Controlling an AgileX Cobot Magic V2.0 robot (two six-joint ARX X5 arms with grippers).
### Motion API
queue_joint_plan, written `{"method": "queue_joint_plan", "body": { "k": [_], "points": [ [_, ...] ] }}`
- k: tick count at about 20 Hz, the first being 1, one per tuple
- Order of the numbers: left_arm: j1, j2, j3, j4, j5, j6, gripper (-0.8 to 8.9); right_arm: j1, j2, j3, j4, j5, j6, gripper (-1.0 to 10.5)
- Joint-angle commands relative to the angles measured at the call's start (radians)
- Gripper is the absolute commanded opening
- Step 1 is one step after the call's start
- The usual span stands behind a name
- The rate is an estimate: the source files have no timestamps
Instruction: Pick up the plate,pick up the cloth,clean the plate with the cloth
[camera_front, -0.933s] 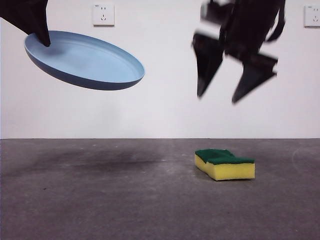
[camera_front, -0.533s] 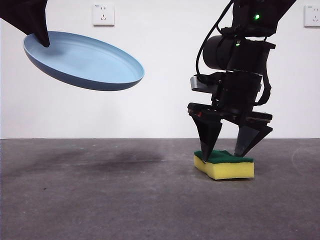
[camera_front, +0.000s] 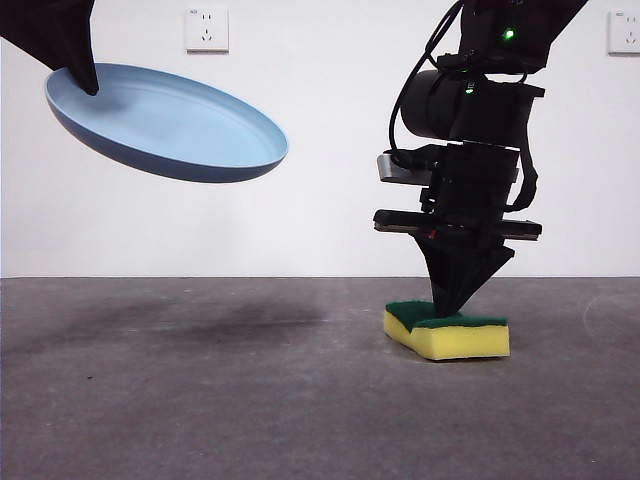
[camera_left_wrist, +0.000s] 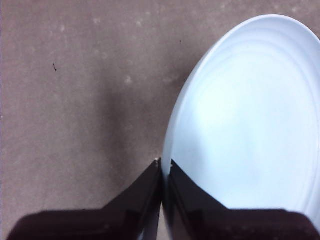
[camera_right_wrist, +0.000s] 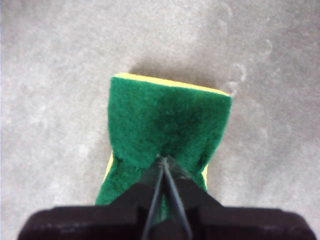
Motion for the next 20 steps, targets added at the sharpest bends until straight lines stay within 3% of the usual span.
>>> {"method": "queue_joint_plan", "body": {
  "k": [1, 13, 14, 16, 17, 20],
  "points": [
    [-0.002, 0.0, -0.001, -0.006, 0.003, 0.026, -0.08, 0.001, 0.018, -0.011, -0.013, 0.02, -0.013, -0.2],
    [-0.002, 0.0, -0.001, -0.026, 0.003, 0.03, -0.08, 0.009, -0.069, -0.011, -0.033, -0.019, 0.007, -0.1],
    [-0.002, 0.0, -0.001, -0.026, 0.003, 0.03, -0.08, 0.009, -0.075, -0.011, -0.033, -0.023, 0.014, 0.6],
    [-0.002, 0.0, -0.001, -0.024, 0.003, 0.03, -0.08, 0.007, -0.074, -0.011, -0.034, -0.034, 0.029, 3.7],
    [-0.002, 0.0, -0.001, -0.024, 0.004, 0.03, -0.08, 0.008, -0.073, -0.011, -0.031, -0.032, 0.031, 4.4],
    [-0.002, 0.0, -0.001, -0.024, 0.023, 0.03, -0.08, 0.008, -0.068, -0.011, -0.002, -0.032, 0.032, 4.4]
  ]
}}
